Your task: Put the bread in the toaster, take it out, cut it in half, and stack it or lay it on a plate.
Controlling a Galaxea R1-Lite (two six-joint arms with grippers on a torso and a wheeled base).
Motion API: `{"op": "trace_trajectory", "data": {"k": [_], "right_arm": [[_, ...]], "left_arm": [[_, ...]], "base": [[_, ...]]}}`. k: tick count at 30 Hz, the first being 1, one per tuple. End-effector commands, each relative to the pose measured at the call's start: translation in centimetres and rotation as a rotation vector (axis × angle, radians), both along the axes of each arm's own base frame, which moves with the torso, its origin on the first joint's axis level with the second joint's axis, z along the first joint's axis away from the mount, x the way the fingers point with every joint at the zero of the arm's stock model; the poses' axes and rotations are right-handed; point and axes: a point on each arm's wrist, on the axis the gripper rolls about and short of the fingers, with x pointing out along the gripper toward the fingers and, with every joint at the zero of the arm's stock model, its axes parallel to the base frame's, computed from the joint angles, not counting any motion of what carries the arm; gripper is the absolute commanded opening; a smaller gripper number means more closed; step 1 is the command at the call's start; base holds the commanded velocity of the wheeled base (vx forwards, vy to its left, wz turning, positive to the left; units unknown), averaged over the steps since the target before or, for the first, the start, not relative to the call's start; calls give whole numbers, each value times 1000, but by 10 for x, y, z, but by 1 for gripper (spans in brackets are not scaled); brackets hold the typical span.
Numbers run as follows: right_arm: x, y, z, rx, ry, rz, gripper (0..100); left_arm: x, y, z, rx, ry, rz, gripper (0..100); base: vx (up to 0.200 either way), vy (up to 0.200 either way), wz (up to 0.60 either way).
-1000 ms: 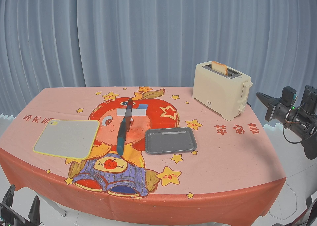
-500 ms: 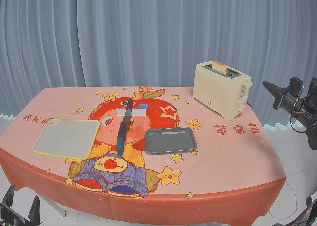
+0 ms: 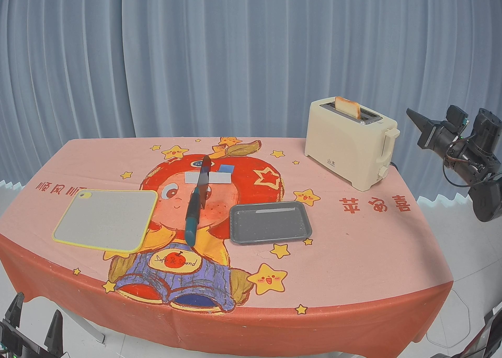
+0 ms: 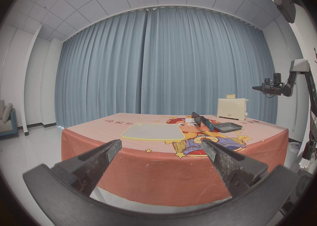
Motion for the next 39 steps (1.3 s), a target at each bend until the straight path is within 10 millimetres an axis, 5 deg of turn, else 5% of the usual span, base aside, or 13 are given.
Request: {"op": "trace_trajectory", "data": {"k": [1,8,39], "right_arm": [[26,2,-25,-2,-4,-3,0],[54,-1,-58,-10,-45,-48,0],[65,-15,-105,-70,68,-88,0]], "left_arm": [[1,0,-5,-1,18,1,100],[1,0,-5,0,18,1,100],[1,0,-5,0,18,1,100]], "base": [[0,0,0],[0,0,0],[0,0,0]]}}
